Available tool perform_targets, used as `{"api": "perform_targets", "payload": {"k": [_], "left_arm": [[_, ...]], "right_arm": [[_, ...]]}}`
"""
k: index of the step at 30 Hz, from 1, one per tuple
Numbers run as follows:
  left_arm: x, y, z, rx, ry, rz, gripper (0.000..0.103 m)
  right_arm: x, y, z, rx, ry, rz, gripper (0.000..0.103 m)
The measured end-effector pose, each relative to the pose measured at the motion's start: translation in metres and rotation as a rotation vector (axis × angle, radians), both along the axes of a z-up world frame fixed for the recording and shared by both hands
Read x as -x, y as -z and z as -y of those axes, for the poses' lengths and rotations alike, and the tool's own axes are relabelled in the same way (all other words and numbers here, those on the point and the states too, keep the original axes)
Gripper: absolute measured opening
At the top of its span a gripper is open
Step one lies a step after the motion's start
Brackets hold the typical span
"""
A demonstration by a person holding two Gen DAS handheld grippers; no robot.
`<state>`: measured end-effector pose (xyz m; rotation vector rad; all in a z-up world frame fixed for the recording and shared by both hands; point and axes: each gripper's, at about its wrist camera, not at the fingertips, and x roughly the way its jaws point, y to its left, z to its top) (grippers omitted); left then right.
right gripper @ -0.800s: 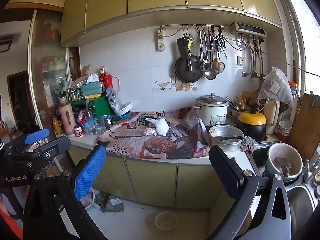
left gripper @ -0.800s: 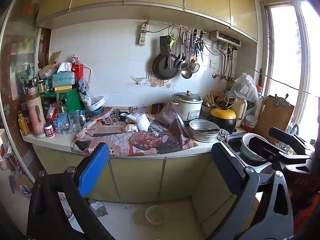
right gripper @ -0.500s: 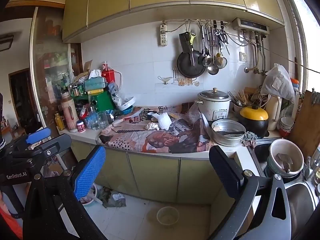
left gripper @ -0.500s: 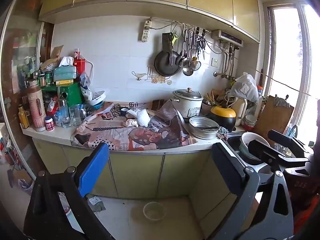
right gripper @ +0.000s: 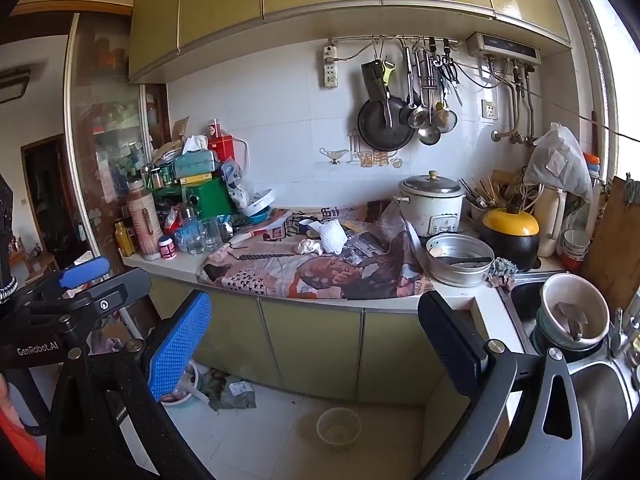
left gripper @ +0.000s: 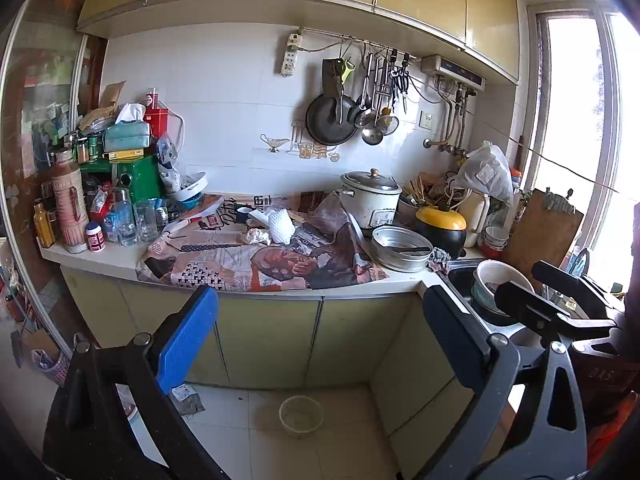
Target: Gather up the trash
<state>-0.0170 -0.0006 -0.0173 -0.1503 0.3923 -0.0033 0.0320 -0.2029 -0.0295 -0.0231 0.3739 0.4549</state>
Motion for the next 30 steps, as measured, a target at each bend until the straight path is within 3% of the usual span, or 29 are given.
{"api": "perform_targets", "payload": {"k": [30], "left_arm": [[-0.002,0.002,0.013,0.023,0.040,-0.029,0.103]], "right_arm": [[0.004,0.001,0.009,-0.014,0.039,-0.028,0.103]]}}
